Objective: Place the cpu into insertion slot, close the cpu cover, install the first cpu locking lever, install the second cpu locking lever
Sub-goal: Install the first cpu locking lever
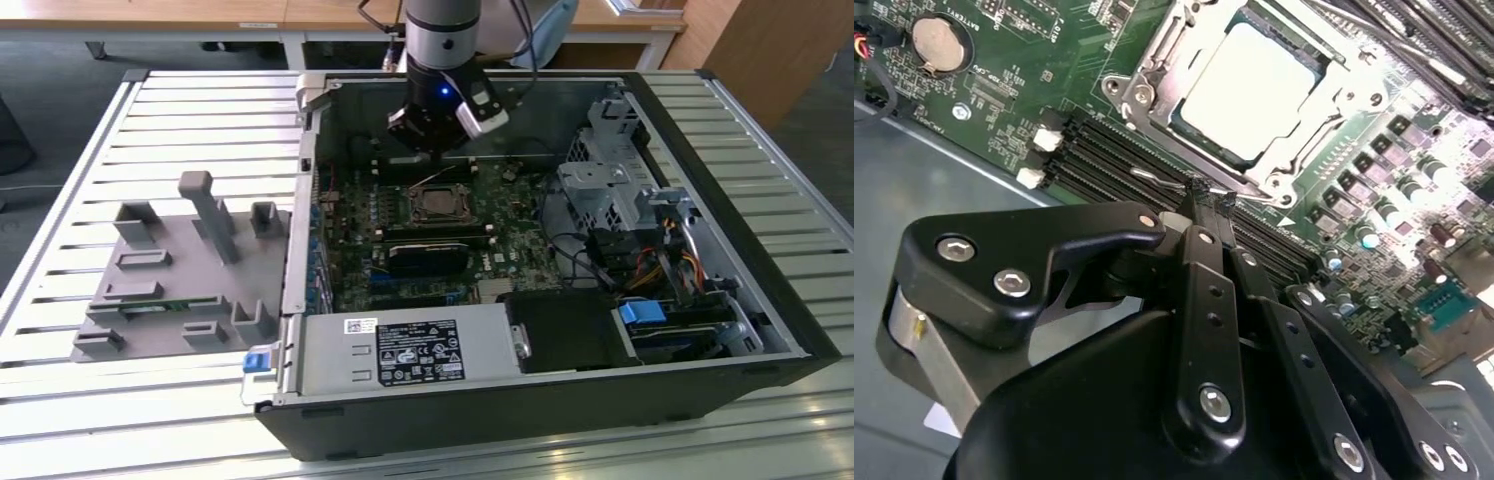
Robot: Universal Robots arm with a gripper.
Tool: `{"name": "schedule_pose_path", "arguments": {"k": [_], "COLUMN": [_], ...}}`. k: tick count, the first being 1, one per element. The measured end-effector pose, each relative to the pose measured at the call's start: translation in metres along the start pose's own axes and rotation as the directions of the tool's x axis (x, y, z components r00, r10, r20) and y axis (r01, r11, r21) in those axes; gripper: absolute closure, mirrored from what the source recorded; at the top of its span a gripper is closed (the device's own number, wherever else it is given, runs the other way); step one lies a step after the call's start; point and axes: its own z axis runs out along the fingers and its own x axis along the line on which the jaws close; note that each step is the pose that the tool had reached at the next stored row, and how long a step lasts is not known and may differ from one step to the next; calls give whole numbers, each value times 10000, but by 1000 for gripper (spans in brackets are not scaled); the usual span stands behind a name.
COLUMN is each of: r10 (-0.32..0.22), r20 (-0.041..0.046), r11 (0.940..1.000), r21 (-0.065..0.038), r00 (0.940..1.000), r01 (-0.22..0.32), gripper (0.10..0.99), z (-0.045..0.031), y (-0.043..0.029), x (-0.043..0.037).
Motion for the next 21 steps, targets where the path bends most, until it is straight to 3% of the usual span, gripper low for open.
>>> {"name": "schedule_pose_path", "arguments": {"k": [16, 21], "r10": [3, 3], "r20": [-35, -53], "r11": [10000, 10000], "r21": [3, 4], "r00": [10000, 10000], "r01": [-3, -3], "gripper": [980, 980], "z": [43, 89], "y": [34, 30], "x": [-118, -150]}}
